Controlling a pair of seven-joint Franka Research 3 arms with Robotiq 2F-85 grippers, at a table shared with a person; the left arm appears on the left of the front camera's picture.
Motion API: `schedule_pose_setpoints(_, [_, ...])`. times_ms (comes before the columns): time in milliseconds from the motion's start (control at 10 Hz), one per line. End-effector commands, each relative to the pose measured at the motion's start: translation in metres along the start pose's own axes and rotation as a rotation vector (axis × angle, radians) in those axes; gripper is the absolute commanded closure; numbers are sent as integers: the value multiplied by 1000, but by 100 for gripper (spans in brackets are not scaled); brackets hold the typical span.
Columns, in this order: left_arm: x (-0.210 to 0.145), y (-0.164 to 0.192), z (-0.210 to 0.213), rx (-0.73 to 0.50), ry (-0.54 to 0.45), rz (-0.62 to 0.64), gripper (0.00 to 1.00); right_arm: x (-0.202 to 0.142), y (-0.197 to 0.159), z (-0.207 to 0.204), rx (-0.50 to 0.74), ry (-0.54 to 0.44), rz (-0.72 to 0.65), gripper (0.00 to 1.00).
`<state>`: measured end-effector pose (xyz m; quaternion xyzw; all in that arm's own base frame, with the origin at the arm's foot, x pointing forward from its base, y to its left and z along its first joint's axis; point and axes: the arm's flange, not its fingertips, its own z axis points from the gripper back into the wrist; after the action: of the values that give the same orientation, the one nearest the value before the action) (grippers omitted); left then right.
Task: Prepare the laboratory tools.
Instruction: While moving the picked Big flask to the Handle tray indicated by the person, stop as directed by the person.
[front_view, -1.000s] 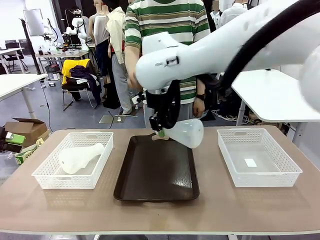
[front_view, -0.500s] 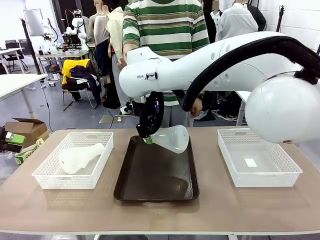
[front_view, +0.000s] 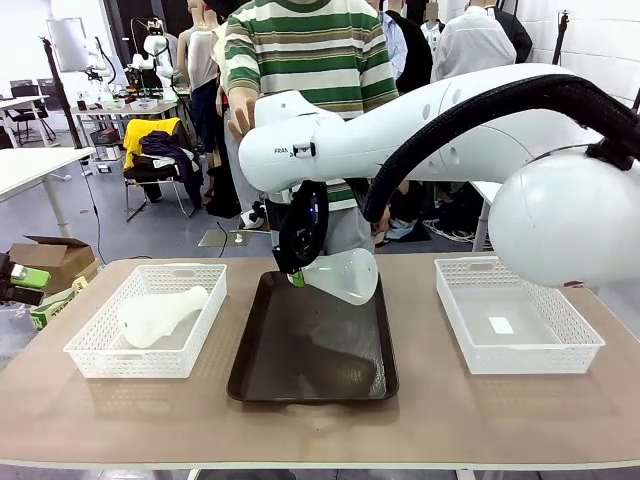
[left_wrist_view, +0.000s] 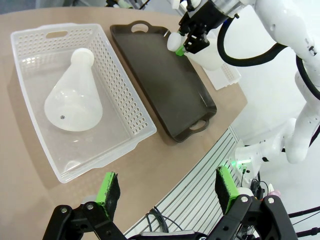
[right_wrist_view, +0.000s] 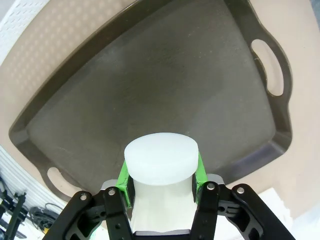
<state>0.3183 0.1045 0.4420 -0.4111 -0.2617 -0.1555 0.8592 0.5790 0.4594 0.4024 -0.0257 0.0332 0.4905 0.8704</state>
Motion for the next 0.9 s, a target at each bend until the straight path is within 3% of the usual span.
schedule_pose_setpoints(0, [1,2,1,-19,-22,-21,0,0,1,0,-3,-2,2,100])
schedule_pose_setpoints(800, [1,2,1,-19,-22,-21,0,0,1,0,-3,-2,2,100])
